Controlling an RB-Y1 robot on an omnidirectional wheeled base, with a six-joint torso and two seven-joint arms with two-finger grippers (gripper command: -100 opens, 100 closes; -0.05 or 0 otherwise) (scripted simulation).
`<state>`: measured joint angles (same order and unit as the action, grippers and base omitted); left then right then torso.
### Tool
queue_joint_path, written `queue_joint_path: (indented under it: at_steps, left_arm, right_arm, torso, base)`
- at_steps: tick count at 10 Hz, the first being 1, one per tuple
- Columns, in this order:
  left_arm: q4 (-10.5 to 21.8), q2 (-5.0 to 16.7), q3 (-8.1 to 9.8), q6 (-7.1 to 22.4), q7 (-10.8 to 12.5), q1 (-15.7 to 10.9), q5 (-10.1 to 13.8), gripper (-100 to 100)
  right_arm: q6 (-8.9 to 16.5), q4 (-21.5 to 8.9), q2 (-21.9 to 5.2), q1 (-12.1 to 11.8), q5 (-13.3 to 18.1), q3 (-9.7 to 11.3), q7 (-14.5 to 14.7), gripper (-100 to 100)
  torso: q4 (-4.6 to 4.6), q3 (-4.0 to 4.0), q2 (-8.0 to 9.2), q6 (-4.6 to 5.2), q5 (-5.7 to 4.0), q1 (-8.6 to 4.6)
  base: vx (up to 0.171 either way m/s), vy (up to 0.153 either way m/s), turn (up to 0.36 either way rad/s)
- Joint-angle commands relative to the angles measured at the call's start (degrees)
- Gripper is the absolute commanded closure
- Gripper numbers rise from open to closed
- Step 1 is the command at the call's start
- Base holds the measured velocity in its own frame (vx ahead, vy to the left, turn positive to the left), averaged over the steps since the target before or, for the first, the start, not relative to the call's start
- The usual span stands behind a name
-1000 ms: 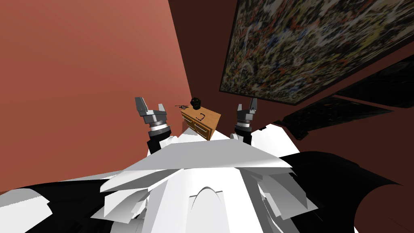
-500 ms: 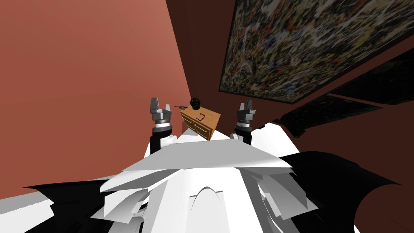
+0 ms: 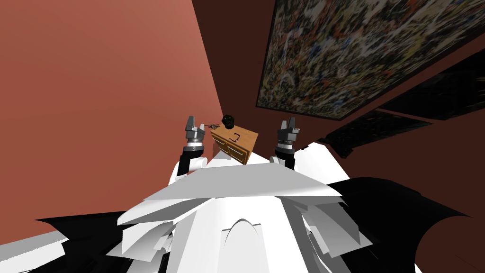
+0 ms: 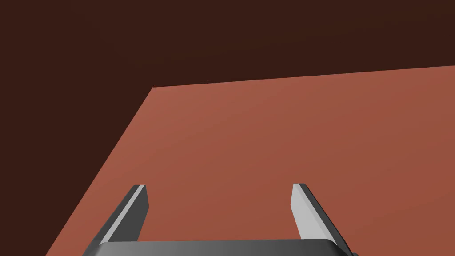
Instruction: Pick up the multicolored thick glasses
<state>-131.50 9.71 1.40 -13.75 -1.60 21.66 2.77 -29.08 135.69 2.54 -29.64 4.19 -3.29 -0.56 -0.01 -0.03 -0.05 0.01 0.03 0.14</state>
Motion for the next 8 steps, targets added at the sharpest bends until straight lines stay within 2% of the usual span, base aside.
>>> queue_joint_path:
  at_steps: [1, 2, 5, 6, 7, 8]
  left_arm:
    - [0.08, 0.37, -0.25, 2.23, 0.11, -0.39, -0.15, -100]
    - [1.04, 1.19, -0.47, 4.47, 0.41, -1.59, -0.33, -100]
    - [2.07, 1.89, -0.69, 8.33, 0.70, -2.86, -0.52, -100]
    - [3.17, 2.48, -0.89, 10.23, 0.98, -4.21, -0.72, -100]
    - [3.17, 2.48, -0.89, 11.48, 0.98, -4.21, -0.72, -100]
    - [4.33, 2.97, -1.07, 13.12, 1.24, -5.62, -0.94, -100]
  right_arm:
    - [0.00, 0.00, 0.00, 0.00, 0.00, 0.00, 0.00, 0]
    - [0.00, 0.00, 0.00, 0.00, 0.00, 0.00, 0.00, 0]
    - [0.00, 0.00, 0.00, 0.00, 0.00, 0.00, 0.00, 0]
    - [0.00, 0.00, 0.00, 0.00, 0.00, 0.00, 0.00, 0]
    - [0.00, 0.00, 0.00, 0.00, 0.00, 0.00, 0.00, 0]
    - [0.00, 0.00, 0.00, 0.00, 0.00, 0.00, 0.00, 0]
  torso:
    - [0.00, 0.00, 0.00, 0.00, 0.00, 0.00]
    - [0.00, 0.00, 0.01, -0.01, 0.00, -0.01]
    - [0.00, 0.00, 0.00, 0.00, 0.00, 0.01]
    - [0.00, 0.00, 0.00, -0.02, 0.00, -0.01]
    - [0.00, -0.01, -0.01, 0.00, 0.01, 0.02]
    - [0.00, 0.00, 0.00, -0.02, 0.01, 0.02]
  base:
    - [0.006, 0.035, -0.038]
    - [0.011, 0.043, -0.083]
    - [0.007, 0.036, -0.059]
    - [0.009, 0.045, -0.081]
    - [0.003, 0.045, -0.051]
    - [0.005, 0.044, -0.093]
